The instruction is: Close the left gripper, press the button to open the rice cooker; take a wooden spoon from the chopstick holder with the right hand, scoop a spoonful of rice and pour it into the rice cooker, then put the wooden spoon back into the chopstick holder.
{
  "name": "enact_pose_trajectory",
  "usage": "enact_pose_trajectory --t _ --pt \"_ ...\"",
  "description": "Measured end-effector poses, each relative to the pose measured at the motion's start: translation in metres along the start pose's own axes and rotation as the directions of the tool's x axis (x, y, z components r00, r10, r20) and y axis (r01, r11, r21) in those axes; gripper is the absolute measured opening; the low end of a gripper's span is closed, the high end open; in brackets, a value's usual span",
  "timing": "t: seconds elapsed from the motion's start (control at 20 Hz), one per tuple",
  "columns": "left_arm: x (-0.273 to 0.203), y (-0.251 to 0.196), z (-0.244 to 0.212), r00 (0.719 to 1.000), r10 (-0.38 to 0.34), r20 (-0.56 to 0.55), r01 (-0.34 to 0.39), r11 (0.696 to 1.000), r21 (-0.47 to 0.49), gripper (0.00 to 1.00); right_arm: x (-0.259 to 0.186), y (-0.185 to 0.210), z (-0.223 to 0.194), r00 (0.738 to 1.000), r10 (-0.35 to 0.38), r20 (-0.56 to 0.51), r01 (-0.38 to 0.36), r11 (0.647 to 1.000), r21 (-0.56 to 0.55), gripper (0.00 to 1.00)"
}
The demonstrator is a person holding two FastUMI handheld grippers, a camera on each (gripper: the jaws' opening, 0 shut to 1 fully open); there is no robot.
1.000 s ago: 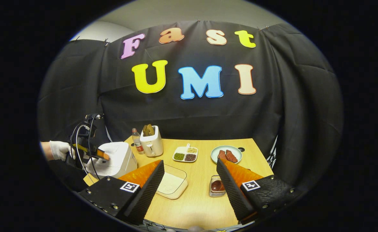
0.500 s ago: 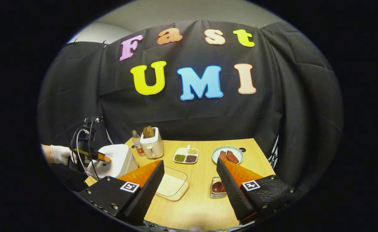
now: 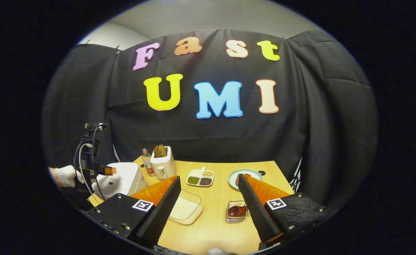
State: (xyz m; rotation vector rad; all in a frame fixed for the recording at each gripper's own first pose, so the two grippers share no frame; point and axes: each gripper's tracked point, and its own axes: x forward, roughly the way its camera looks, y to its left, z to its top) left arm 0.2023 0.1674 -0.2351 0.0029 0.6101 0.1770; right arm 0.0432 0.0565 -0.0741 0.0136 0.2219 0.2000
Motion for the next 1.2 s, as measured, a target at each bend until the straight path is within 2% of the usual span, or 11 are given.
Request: enact_pose_trajectory --t 0.05,0.1,0.15,0.2,0.35,0.4,0.45,0.6,0.75,0.9,1.2 --pt "-0.022 -0.003 0.021 0.995 0.003 0.101 -0.004 1.000 0.008 0.99 -0.001 -0.002 0.006 0.999 -0.009 0.032 0.009 1.000 0.012 0.96" --pt "-0.046 -0.012 0.034 0.981 0.015 0.196 -0.021 0.999 0.027 0.98 -0.003 -0.006 0.017 0.997 -0.029 0.066 0.028 0.999 0.022 1.00" --pt "-0.078 -0.011 0.052 0.959 0.022 0.283 -0.033 0.999 0.036 1.00 -0.006 -0.012 0.024 0.995 -0.049 0.088 0.047 0.998 0.031 1.00" --pt "-0.104 -0.019 0.063 0.942 0.010 0.335 -0.022 0.999 0.033 0.96 -0.008 -0.016 0.032 0.991 -0.065 0.115 0.060 0.997 0.042 0.99" --pt "-0.169 -0.049 0.076 0.902 -0.049 0.429 0.039 0.999 0.031 1.00 -0.015 -0.019 0.048 0.985 -0.085 0.152 0.077 0.995 0.058 1.00" --pt "-0.187 -0.056 0.085 0.887 -0.066 0.457 0.053 0.998 0.042 1.00 -0.019 -0.022 0.054 0.981 -0.096 0.167 0.087 0.995 0.056 0.96" --pt "-0.206 -0.059 0.090 0.868 -0.073 0.491 0.058 0.997 0.047 1.00 -0.020 -0.024 0.056 0.979 -0.101 0.177 0.093 0.994 0.054 1.00" --pt "-0.256 -0.078 0.097 0.827 -0.121 0.549 0.103 0.993 0.064 1.00 -0.027 -0.027 0.060 0.974 -0.117 0.193 0.112 0.993 0.037 1.00" --pt "-0.291 -0.086 0.097 0.807 -0.151 0.571 0.131 0.988 0.075 1.00 -0.034 -0.028 0.063 0.971 -0.122 0.205 0.116 0.992 0.038 0.99" --pt "-0.303 -0.088 0.097 0.794 -0.166 0.585 0.145 0.986 0.084 1.00 -0.038 -0.026 0.063 0.971 -0.124 0.206 0.119 0.992 0.033 0.99" --pt "-0.308 -0.085 0.094 0.802 -0.158 0.576 0.138 0.987 0.079 1.00 -0.048 -0.027 0.070 0.966 -0.127 0.223 0.125 0.992 0.026 0.99"
